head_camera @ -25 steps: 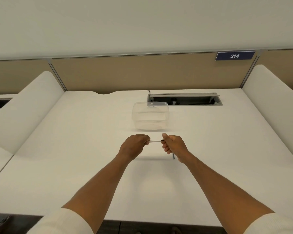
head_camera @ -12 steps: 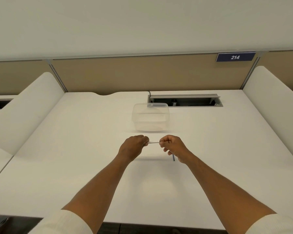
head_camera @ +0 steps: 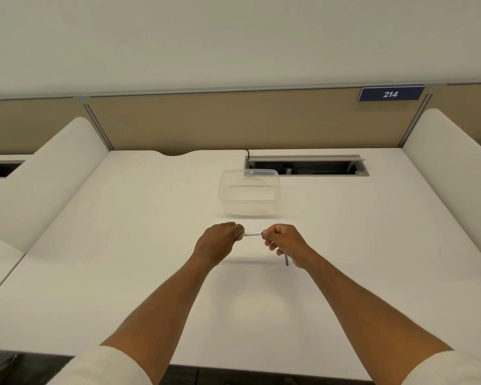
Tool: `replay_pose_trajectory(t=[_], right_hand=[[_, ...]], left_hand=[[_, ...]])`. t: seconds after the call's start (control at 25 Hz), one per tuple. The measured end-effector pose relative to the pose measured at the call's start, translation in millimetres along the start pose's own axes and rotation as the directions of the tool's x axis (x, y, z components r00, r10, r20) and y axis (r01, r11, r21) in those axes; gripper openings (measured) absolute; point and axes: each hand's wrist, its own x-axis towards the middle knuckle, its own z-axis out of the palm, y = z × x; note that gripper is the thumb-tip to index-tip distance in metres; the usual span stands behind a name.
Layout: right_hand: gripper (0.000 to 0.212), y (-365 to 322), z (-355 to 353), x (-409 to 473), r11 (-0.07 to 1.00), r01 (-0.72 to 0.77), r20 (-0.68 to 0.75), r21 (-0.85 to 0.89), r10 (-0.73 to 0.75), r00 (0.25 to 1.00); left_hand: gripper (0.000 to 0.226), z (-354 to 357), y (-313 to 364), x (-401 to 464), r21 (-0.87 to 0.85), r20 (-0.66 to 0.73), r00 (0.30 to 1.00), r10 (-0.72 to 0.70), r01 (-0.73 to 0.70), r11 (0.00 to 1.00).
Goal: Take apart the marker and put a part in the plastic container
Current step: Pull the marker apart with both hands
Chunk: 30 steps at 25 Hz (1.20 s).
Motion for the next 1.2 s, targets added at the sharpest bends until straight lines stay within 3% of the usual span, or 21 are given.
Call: replay_pose_trajectory(t=[0.16,0.32,0.4,0.68,0.92,1.2], right_hand=[[0.005,2.2,-2.4,0.2,0.999,0.030,0.005,0.044,-0.030,1.000],[0.032,1.7,-3.2,1.6,0.999,-0.028,-0.038,0.024,0.029,0.999],[0.036,2.9,-3.5,2.3,0.999,-0.041,-0.035,-0.008,0.041,0.999],[0.002,5.8,-6.0,1.5,0.999,0.026,0.015,0.042,-0.026,1.000],[0.034,-0.4,-2.5,3.3,0.998,-0.068,0.004,-0.019,0.068,0.998],[0.006,-2.3,-4.1,2.2,1.000,-0.013,0.078,-0.008,0.014,0.997]], left_hand=[[0.011,0.1,1.0,0.2,0.007,-0.007,1.000,-0.005,0.005,1.000],[0.011,-0.3,2.6,0.9,0.005,0.001,1.000,-0.002,0.002,1.000],[0.011,-0.2,3.4,1.3,0.002,0.001,1.000,0.003,-0.003,1.000],[0.011,2.2,2.9,-1.4,0.013,0.000,1.000,0.006,-0.006,1.000],[0.011,-1.3,2.4,-1.2,0.003,-0.009,1.000,0.004,-0.004,1.000],[0.011,0.2,-0.9,-2.6,0.009,0.007,1.000,0.010,-0.010,1.000]])
